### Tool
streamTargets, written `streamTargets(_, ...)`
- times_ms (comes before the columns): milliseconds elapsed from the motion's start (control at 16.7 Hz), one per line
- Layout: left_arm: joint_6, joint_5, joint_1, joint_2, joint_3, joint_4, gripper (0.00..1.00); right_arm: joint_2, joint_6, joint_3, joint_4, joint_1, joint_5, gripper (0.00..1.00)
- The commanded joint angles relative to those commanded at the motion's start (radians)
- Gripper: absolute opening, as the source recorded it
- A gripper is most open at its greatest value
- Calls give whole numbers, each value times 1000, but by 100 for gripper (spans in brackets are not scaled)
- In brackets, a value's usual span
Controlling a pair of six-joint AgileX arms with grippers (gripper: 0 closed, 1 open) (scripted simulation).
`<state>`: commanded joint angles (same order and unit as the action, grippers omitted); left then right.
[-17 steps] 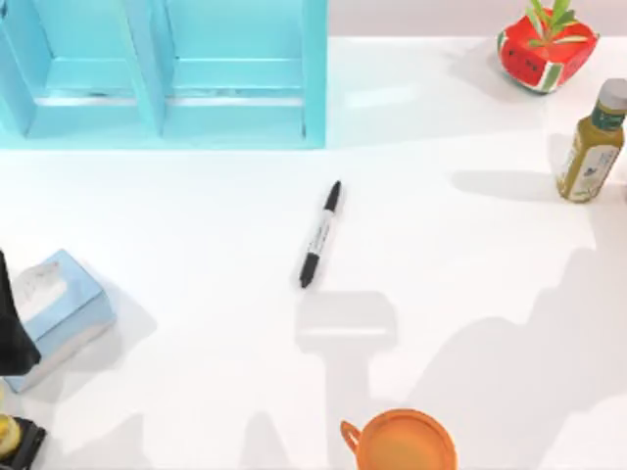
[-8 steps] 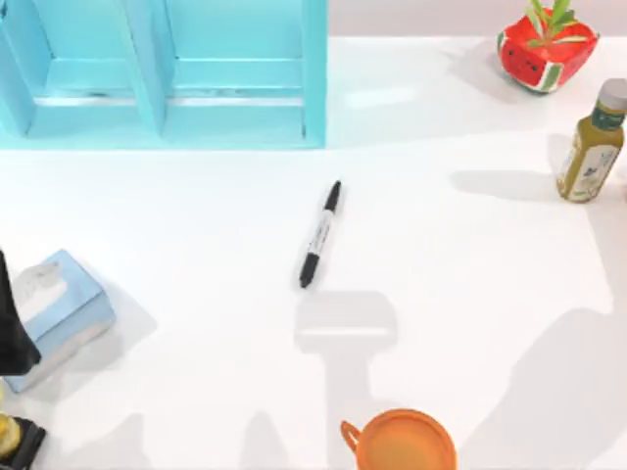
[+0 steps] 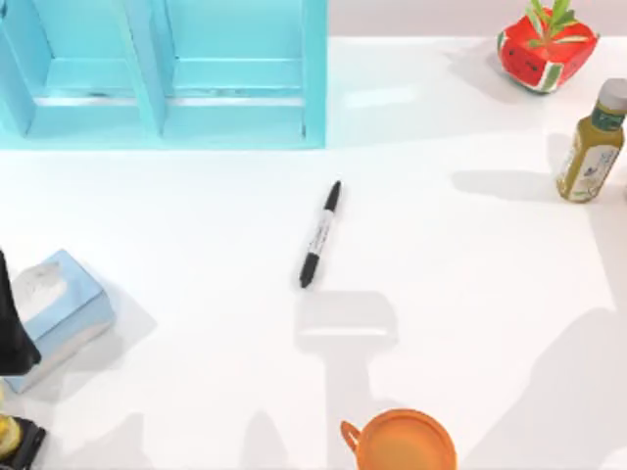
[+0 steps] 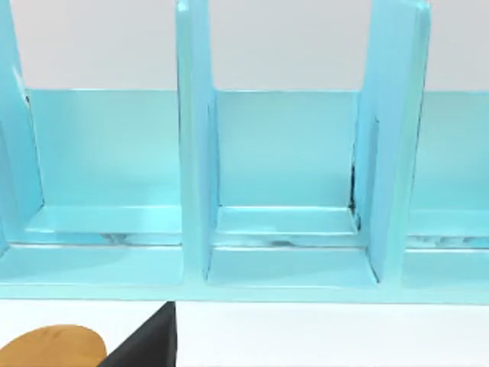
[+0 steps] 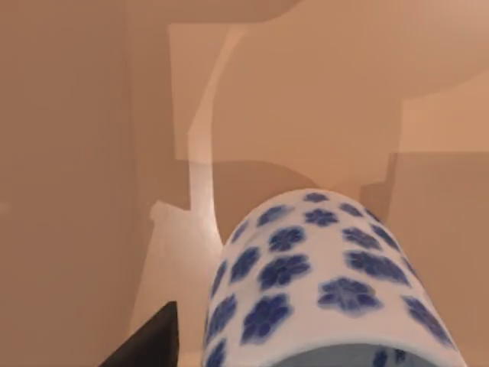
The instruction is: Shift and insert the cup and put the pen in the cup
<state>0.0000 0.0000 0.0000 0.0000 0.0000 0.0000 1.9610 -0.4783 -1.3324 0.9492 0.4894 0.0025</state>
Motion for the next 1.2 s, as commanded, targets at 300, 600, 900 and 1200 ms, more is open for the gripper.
streamTargets(300,0,0,0,0,0,0,100,0,0,0,0,0,0,55)
streamTargets(600,0,0,0,0,0,0,100,0,0,0,0,0,0,17)
streamTargets(900,0,0,0,0,0,0,100,0,0,0,0,0,0,0)
streamTargets(1200,0,0,0,0,0,0,100,0,0,0,0,0,0,0)
